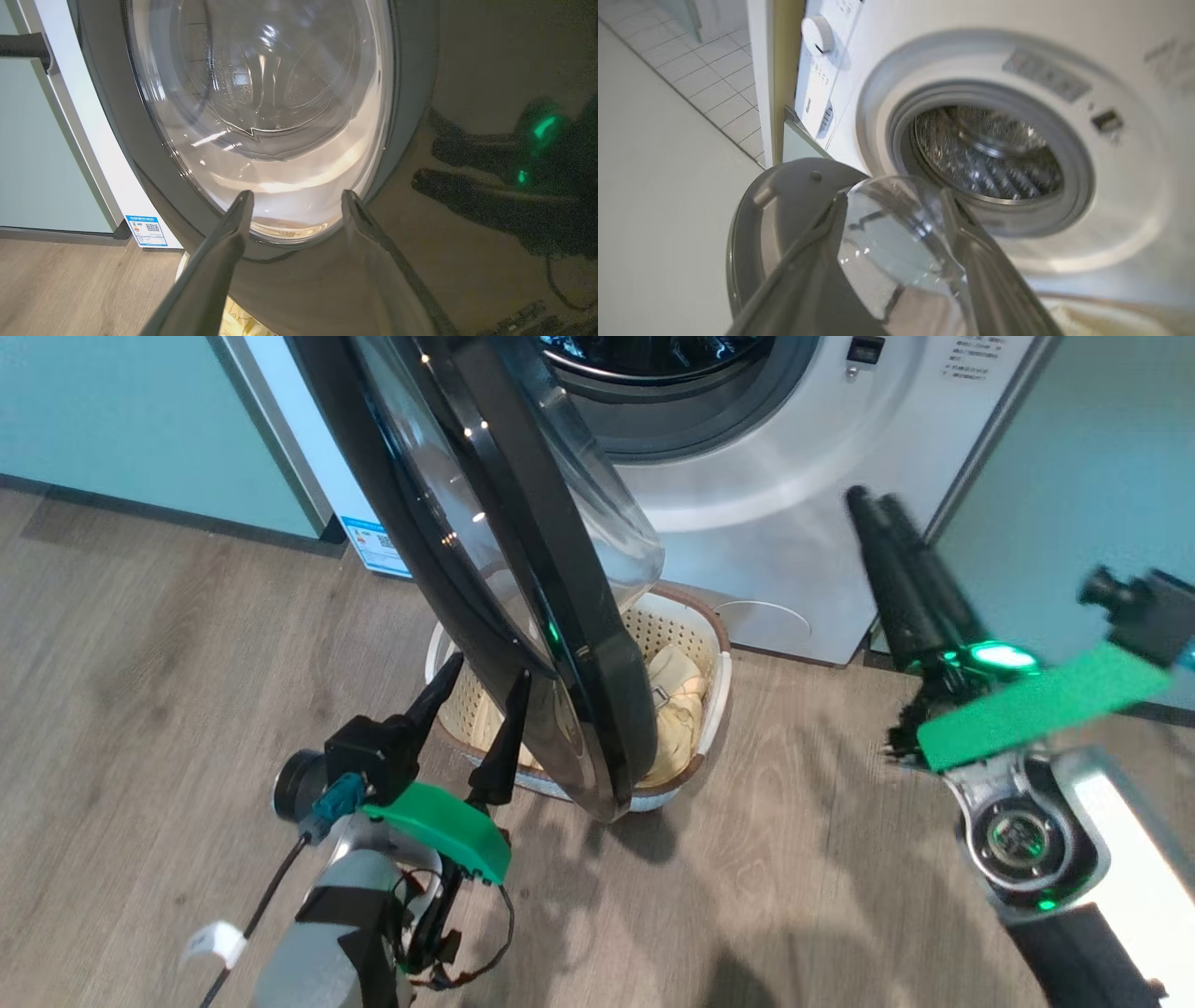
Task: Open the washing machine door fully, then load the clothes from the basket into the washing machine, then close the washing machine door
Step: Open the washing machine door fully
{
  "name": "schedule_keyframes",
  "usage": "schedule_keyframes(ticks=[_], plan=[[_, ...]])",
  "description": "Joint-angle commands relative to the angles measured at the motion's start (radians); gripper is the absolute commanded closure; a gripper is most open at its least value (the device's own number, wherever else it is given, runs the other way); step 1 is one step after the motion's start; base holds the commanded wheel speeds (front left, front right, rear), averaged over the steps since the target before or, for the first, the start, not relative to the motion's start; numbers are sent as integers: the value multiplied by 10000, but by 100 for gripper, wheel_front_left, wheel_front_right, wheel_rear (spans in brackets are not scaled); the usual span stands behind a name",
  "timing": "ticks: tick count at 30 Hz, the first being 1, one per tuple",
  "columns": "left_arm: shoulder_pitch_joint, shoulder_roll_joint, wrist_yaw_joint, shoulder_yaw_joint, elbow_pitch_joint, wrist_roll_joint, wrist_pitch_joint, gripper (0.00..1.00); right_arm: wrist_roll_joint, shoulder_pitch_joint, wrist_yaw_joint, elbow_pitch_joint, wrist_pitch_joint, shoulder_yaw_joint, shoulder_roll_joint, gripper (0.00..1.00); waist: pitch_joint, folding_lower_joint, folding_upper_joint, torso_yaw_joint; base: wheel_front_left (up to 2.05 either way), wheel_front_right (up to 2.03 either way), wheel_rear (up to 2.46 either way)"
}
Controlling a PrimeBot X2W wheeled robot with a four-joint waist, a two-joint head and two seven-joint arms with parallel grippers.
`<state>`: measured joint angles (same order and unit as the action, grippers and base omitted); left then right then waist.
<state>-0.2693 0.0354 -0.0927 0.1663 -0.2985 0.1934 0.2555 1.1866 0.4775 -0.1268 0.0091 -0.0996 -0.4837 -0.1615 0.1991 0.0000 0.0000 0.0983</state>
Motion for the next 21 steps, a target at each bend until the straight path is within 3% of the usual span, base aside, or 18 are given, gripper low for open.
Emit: schedule_keyframes(ticks=[1, 5, 6, 12, 21], plan=[[-228, 148, 4, -391, 351, -133, 63, 0, -1167, 354, -39, -357, -1118, -341, -436, 0, -16, 0, 0, -50, 0, 0, 0], [-194, 148, 2, -492, 387, -181, 63, 0, -3667, 360, -39, -253, -1607, 69, -684, 0, -50, 0, 0, -160, 0, 0, 0], [-194, 148, 2, -492, 387, -181, 63, 0, -3667, 360, -39, -253, -1607, 69, -684, 0, -50, 0, 0, -160, 0, 0, 0], [-132, 148, -22, -584, 433, -209, 63, 0, -7343, -840, -39, -1262, -1618, 1717, -49, 0, -96, 0, 0, -261, 0, 0, 0], [123, 148, -16, -685, 429, -203, 63, 0, -9256, -3397, -39, -1136, -1620, 3409, 538, 0, -293, 0, 0, -383, 0, 0, 0]])
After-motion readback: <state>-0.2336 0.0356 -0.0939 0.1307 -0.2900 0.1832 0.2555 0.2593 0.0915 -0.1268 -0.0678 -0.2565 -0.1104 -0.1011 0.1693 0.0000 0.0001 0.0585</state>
